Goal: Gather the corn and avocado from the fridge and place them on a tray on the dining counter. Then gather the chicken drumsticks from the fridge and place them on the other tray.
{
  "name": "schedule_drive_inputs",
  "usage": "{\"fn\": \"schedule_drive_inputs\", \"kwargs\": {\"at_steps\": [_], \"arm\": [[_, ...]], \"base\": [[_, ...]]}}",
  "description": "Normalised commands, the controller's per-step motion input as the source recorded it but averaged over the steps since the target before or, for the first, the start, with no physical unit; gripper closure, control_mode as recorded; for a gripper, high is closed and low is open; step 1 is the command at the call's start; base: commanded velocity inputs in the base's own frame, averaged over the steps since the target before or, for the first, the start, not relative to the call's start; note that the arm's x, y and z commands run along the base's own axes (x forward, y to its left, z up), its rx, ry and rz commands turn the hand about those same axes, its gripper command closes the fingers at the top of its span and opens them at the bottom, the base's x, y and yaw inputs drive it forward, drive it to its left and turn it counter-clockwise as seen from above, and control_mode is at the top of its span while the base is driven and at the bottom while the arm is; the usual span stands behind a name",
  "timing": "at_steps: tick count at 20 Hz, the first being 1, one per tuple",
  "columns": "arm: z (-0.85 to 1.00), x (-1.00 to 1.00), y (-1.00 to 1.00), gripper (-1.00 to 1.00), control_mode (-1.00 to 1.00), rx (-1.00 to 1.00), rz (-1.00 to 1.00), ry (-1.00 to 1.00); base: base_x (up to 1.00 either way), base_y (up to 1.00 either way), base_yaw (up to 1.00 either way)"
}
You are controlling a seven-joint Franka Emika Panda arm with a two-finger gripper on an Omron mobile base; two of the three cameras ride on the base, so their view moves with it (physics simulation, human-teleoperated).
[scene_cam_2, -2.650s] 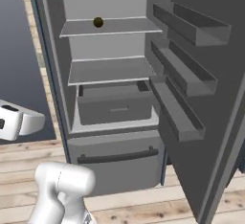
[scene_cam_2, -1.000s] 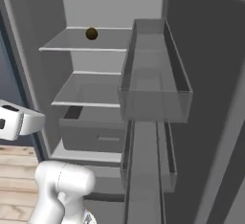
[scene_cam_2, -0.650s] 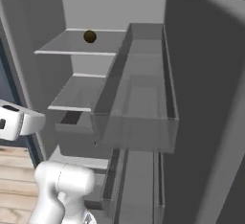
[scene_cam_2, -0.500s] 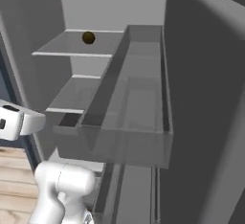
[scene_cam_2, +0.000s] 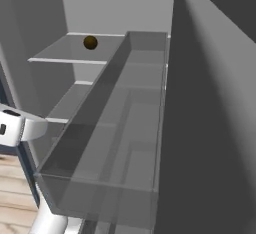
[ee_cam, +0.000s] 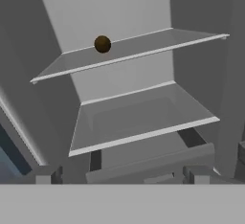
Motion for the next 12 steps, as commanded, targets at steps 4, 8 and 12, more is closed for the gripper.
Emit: {"fn": "schedule_drive_inputs", "kwargs": {"at_steps": [4,8,12], "arm": [[0.00,0.00,0.00,-1.00,1.00,0.00,0.00,0.00],[0.24,0.02,-0.32,-1.00,-1.00,0.07,0.17,-0.02],[0.72,0.03,-0.12,-1.00,-1.00,0.10,0.06,0.00]], "base": [[0.43,-0.21,0.08],[0.00,0.00,0.00],[0.00,0.00,0.00]]}}
